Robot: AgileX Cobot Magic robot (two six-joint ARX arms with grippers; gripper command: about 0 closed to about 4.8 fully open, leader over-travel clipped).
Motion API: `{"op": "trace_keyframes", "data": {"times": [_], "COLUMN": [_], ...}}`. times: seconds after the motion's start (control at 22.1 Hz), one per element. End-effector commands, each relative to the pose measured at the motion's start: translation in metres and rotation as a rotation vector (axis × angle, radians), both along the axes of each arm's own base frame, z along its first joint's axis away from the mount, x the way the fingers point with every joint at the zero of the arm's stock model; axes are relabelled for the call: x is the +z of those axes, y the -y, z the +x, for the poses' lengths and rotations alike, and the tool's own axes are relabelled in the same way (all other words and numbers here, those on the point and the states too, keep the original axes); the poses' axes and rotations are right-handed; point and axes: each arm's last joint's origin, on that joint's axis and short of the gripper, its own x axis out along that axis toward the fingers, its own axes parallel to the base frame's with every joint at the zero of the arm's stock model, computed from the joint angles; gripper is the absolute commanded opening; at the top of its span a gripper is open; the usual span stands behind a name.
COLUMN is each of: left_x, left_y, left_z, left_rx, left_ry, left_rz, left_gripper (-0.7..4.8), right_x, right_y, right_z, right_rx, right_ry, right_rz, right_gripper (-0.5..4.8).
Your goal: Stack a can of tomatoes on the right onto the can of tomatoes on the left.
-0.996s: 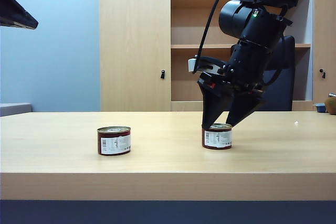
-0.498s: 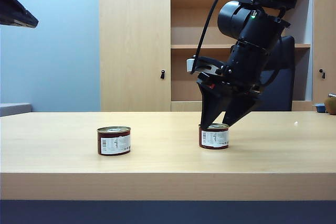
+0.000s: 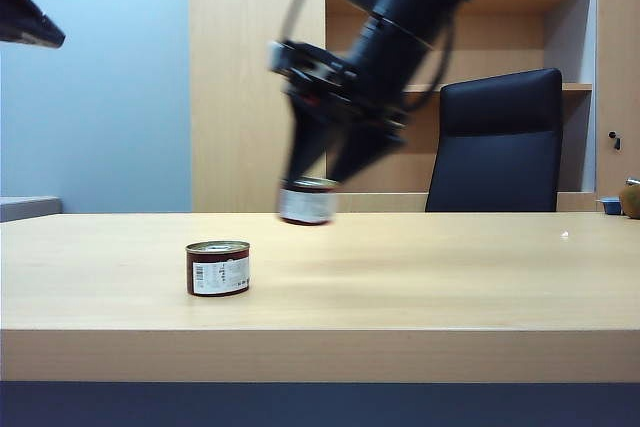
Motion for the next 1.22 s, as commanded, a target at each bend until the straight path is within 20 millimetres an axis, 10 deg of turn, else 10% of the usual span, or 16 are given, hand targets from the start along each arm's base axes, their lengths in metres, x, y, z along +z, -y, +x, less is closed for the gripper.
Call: {"op": "trace_keyframes", "data": {"times": [0.05,0.59,0.68,1.0,1.04,1.13,1.22], "left_x": [0.002,0.015,0.017,0.019,0.019,0.019,0.019], "left_y": [-0.003,-0.004,-0.005,-0.005,-0.005,-0.005,-0.005], "left_z": [0.002,-0.015,-0.018,-0.02,-0.02,-0.02,-0.02], "left_rx": [0.126,0.154,0.155,0.155,0.152,0.141,0.141], "left_ry": [0.024,0.111,0.126,0.146,0.152,0.174,0.176], "left_rz": [0.059,0.062,0.061,0.062,0.068,0.098,0.096], "left_gripper": [-0.05,-0.05,-0.05,-0.05,-0.05,-0.05,-0.05], "right_x": [0.013,-0.017,-0.013,0.031,0.048,0.09,0.124], "right_y": [-0.034,-0.074,-0.075,-0.088,-0.086,-0.072,-0.054], "right_z": [-0.016,-0.023,-0.022,-0.032,-0.04,-0.057,-0.065], "right_rx": [0.083,0.127,0.134,0.161,0.133,0.087,0.052], "right_ry": [0.099,0.117,0.119,0.13,0.166,0.277,0.375], "right_rz": [0.055,-0.001,0.006,0.002,-0.04,-0.026,0.069], "right_gripper": [2.93,3.32,4.4,4.44,3.7,-0.19,-0.05]}}
